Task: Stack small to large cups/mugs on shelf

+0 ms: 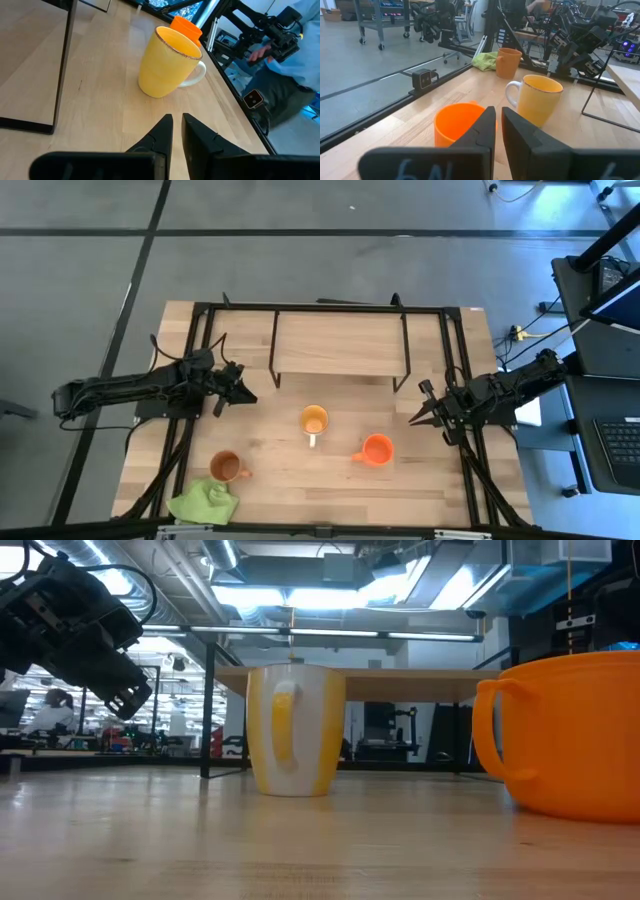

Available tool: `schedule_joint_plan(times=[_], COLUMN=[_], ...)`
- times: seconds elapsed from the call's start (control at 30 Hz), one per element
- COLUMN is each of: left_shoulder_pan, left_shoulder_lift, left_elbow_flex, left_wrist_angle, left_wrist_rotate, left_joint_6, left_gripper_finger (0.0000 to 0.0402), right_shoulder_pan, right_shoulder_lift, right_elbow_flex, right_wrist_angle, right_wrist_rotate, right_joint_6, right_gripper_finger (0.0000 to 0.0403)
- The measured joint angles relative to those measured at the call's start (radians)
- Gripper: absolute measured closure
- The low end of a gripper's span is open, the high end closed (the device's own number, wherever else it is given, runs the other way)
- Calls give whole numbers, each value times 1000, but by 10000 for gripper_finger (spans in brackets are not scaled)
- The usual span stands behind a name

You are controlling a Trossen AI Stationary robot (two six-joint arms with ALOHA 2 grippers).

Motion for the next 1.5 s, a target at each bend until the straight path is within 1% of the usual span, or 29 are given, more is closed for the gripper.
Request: schedule_joint_plan(times=[0.23, 0.53, 0.73, 0.87, 1.0, 1.07, 1.13, 1.2, 1.27, 1.4, 1.5], left_shoulder_pan=[0, 0, 0, 0, 0, 0, 0, 0, 0, 0, 0], left_shoulder_lift=[0, 0, 0, 0, 0, 0, 0, 0, -3, -3, -3], left_elbow_flex=[0, 0, 0, 0, 0, 0, 0, 0, 0, 0, 0], left_wrist_angle=[0, 0, 0, 0, 0, 2, 6, 17, 31, 119, 186], left_wrist_rotate=[0, 0, -3, -36, -70, -134, -193, -201, -195, -191, -194], left_joint_6=[0, 0, 0, 0, 33, 90, 92, 23, -73, -328, -448], left_gripper_finger=[367, 367, 367, 367, 367, 367, 367, 367, 367, 367, 367], right_shoulder_pan=[0, 0, 0, 0, 0, 0, 0, 0, 0, 0, 0], right_shoulder_lift=[0, 0, 0, 0, 0, 0, 0, 0, 0, 0, 0], right_elbow_flex=[0, 0, 0, 0, 0, 0, 0, 0, 0, 0, 0], right_wrist_angle=[0, 0, 0, 0, 3, 3, 24, 86, 160, 317, 429], right_wrist_rotate=[0, 0, 0, -1, 18, 21, 52, 102, 153, 243, 273], right_joint_6=[9, 111, 118, 226, 392, 450, 459, 421, 324, 135, 64], right_gripper_finger=[368, 368, 368, 368, 368, 368, 368, 368, 368, 368, 368])
